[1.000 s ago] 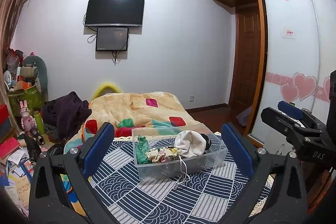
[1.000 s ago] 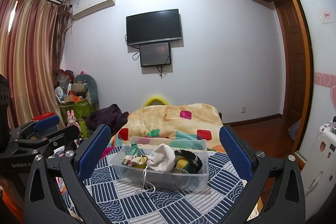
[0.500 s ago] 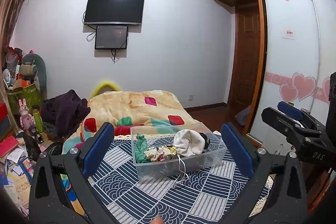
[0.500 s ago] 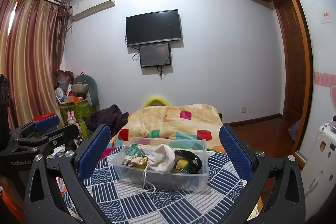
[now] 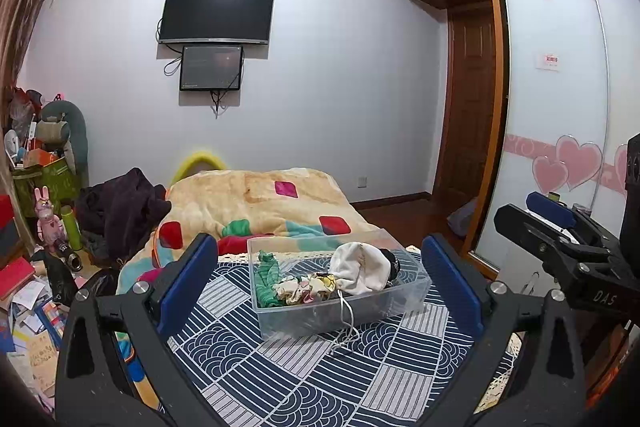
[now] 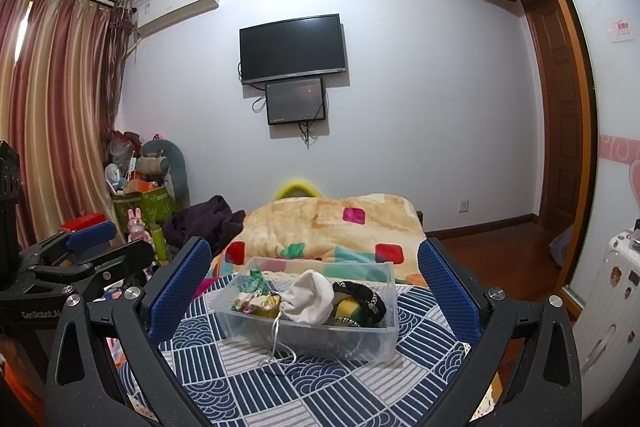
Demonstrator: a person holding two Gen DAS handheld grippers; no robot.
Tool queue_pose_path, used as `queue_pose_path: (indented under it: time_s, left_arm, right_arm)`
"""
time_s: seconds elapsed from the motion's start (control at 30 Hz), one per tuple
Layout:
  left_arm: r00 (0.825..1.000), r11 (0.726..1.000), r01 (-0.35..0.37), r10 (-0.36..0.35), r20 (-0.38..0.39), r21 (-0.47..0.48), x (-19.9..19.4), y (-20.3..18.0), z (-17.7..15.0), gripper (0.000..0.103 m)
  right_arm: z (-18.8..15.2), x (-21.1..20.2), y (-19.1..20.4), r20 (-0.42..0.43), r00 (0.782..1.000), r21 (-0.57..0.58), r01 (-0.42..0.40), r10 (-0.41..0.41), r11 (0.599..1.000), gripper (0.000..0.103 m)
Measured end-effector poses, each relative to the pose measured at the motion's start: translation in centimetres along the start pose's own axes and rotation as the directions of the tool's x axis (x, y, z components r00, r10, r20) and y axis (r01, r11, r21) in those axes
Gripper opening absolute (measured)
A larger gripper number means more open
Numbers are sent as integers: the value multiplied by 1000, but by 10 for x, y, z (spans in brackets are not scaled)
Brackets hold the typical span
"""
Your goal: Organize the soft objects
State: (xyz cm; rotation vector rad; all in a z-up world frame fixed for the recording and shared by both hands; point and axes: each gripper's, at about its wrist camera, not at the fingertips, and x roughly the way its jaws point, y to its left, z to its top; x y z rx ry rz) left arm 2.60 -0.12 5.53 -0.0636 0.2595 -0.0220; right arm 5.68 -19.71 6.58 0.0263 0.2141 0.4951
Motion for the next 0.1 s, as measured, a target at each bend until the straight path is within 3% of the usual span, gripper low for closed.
queue_pose_path:
  time_s: [0.1]
  left_arm:
    - [1000, 1000, 9, -9, -7, -8, 0, 0, -1, 103]
  right_arm:
    - [-1, 1, 1, -3, 1000, -1, 0, 0, 1000, 103]
